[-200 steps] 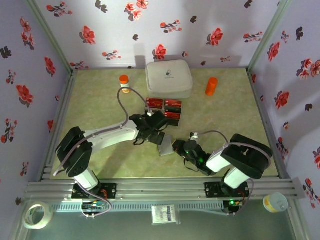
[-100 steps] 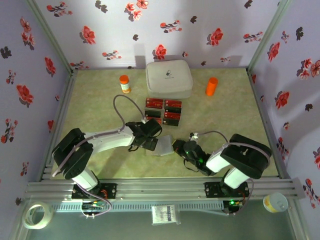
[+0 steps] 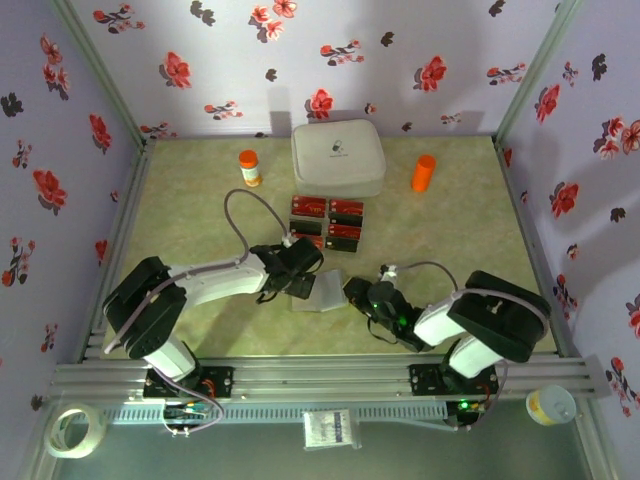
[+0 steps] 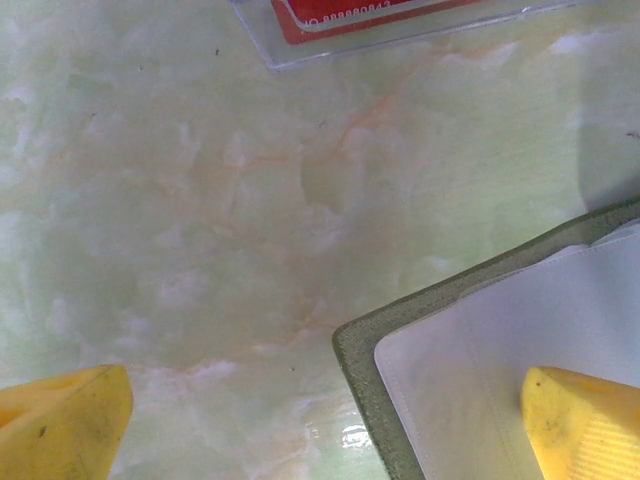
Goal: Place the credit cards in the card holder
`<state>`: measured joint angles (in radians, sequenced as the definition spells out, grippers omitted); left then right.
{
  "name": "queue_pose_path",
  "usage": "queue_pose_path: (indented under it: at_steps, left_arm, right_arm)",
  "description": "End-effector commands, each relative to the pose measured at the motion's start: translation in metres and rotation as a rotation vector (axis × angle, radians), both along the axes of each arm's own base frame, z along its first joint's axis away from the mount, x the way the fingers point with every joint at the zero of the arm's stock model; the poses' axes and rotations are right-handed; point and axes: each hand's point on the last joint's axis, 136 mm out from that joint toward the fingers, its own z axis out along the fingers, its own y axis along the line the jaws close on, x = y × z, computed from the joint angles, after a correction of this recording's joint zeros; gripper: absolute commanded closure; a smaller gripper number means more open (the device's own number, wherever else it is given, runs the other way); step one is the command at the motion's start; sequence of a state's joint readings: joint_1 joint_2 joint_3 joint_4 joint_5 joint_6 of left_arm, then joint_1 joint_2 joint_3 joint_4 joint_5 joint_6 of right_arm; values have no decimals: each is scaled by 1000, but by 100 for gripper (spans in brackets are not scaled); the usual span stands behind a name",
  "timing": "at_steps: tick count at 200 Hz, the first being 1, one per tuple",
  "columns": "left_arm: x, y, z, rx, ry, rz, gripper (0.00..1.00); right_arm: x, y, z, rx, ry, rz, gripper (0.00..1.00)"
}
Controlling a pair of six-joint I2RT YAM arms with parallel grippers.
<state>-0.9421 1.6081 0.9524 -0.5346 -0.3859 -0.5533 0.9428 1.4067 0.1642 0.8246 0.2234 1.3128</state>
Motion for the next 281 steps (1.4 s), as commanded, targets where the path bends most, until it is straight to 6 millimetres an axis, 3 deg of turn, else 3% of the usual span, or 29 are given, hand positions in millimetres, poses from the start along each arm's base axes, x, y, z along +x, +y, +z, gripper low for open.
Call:
queue_pose_path:
  at_steps: [1, 16, 43, 64, 85, 129, 198, 246, 281]
  left_arm:
    - [6, 4, 10, 12, -38, -7, 0]
    - [7, 5, 10, 13, -40, -7, 0]
    - [8, 3, 11, 12, -43, -14, 0]
    - [9, 3, 12, 13, -48, -15, 0]
    - [10, 5, 13, 19, -53, -16, 0]
    - [10, 9, 13, 26, -60, -10, 0]
    - [11, 16, 16, 20, -79, 10, 0]
    - [14, 24, 18, 8, -82, 39, 0]
    - [15, 24, 26, -67, -65, 75, 0]
  right_arm:
    - [-4, -19, 3, -120, 2, -19, 67]
    - [-6, -31, 17, -191, -20, -20, 67]
    - [-4, -41, 57, -251, -110, -8, 79]
    - [-1, -34, 73, -261, -147, 26, 88]
    - [-1, -10, 78, -228, -150, 110, 96]
    - [8, 38, 63, -199, -118, 227, 100]
    - [15, 85, 23, -121, -49, 297, 100]
    - [12, 106, -5, -46, -5, 325, 100]
    - [10, 107, -21, -16, 28, 305, 100]
